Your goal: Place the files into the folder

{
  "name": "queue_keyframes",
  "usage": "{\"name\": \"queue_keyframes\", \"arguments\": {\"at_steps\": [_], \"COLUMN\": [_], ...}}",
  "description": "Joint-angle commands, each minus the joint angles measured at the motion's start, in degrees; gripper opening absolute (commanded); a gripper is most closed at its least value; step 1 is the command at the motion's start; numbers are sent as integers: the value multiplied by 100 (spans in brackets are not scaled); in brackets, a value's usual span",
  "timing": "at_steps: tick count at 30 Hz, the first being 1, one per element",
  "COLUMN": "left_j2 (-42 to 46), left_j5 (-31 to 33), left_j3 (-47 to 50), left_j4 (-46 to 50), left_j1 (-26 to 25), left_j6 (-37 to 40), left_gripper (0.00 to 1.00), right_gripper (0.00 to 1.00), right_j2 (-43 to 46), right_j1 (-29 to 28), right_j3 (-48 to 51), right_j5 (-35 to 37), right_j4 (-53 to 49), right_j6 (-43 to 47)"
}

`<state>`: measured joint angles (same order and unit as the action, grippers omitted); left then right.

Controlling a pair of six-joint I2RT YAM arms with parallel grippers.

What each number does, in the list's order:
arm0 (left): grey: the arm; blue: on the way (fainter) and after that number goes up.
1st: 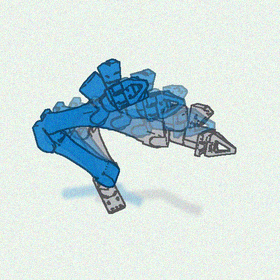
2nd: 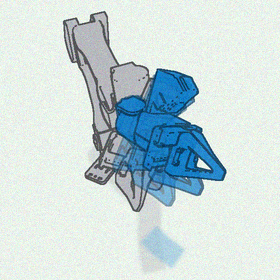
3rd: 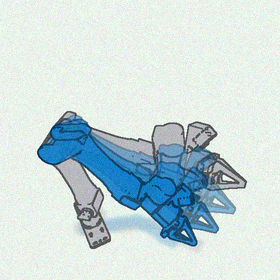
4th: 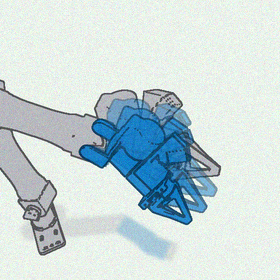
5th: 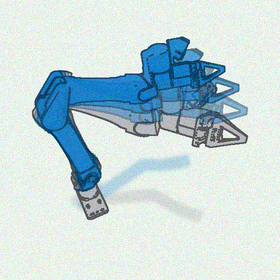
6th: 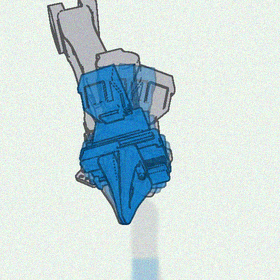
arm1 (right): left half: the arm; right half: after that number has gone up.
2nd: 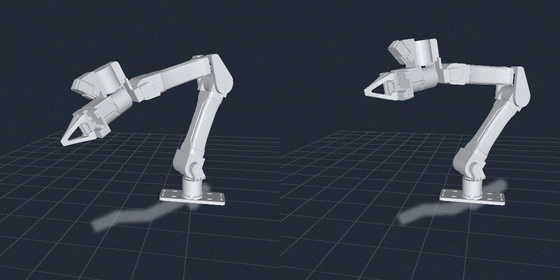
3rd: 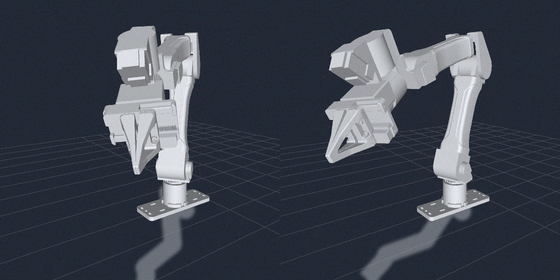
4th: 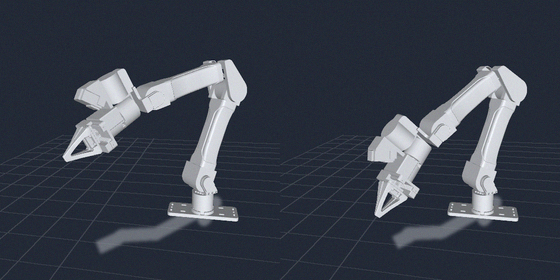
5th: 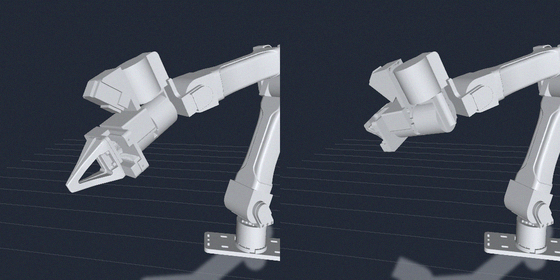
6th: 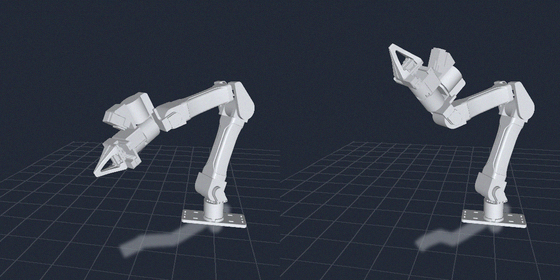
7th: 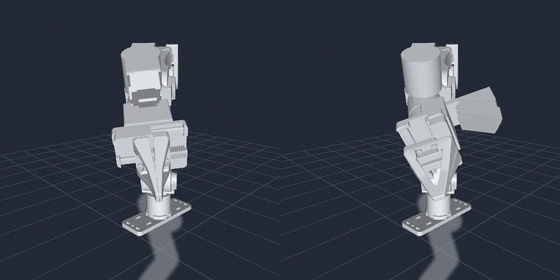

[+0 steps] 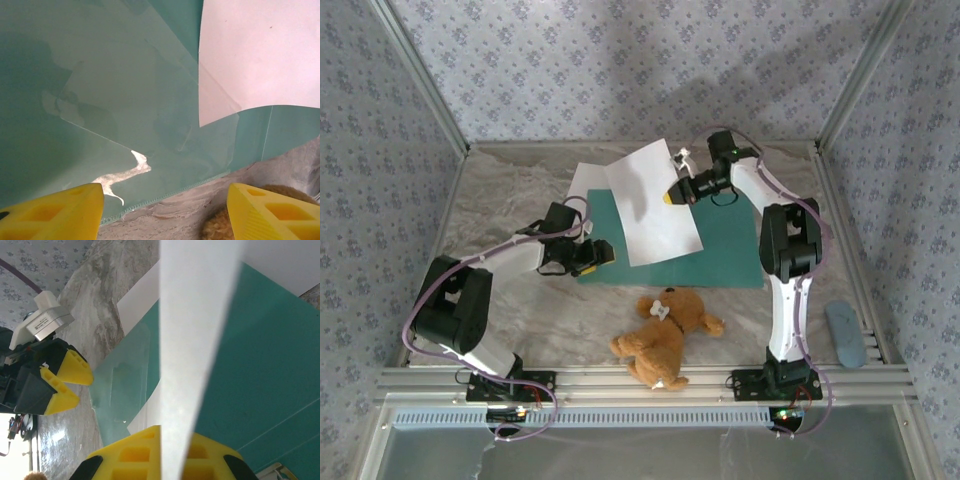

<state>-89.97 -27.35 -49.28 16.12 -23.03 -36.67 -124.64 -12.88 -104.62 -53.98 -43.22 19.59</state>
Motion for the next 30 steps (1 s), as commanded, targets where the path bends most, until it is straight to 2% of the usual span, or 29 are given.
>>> {"name": "queue_keyframes", "arguments": {"at_steps": [1, 13, 20, 26, 30], "left_j2": [164, 245, 265, 275, 274], "left_j5": [85, -33, -42, -64, -85], "left_j3": [42, 225, 245, 233, 226], "left_j4": [-9, -218, -232, -237, -233], "left_j1": [48, 69, 80, 88, 88], "left_j6": [-22, -145, -173, -183, -183], "left_gripper": [66, 66, 67, 67, 67], "right_gripper": [0, 0, 0, 0, 0], "right_j2": [-182, -285, -333, -458, -513], "right_j1": [19, 49, 43, 93, 100], "right_j3": [-120, 164, 219, 293, 317], "right_j5": [-287, -559, -641, -1083, -1031], "right_j4": [141, 1025, 1140, 1215, 1187], "right_j6": [-155, -740, -756, -719, -654]}}
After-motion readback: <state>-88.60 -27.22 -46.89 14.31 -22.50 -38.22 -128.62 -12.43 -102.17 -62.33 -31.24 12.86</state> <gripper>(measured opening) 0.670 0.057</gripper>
